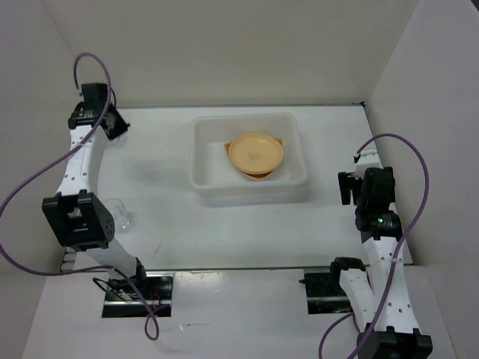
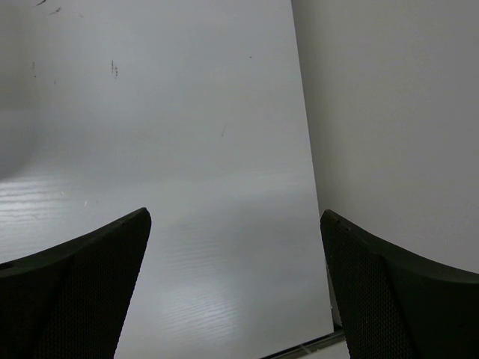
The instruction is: Place the mixed dishes into the plastic bin
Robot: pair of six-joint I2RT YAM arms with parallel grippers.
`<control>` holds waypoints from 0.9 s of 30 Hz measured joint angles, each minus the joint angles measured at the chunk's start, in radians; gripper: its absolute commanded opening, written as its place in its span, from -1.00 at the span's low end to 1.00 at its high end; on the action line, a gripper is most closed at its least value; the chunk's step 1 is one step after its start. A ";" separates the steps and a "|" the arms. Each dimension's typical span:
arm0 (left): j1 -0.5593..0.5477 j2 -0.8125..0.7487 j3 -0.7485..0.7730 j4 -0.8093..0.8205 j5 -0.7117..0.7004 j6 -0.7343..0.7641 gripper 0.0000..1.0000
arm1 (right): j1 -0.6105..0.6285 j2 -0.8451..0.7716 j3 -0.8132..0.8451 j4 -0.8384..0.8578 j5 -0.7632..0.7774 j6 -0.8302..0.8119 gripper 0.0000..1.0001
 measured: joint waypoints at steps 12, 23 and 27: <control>-0.511 0.182 0.341 0.079 0.304 0.105 -1.00 | 0.001 -0.022 0.000 0.000 0.000 -0.011 0.97; -0.616 0.433 0.296 -0.129 0.208 0.181 -0.95 | 0.002 -0.032 0.000 0.000 0.001 -0.011 0.97; -0.612 0.502 0.420 -0.142 0.174 0.188 -0.64 | 0.002 -0.043 -0.002 0.000 0.001 -0.011 0.97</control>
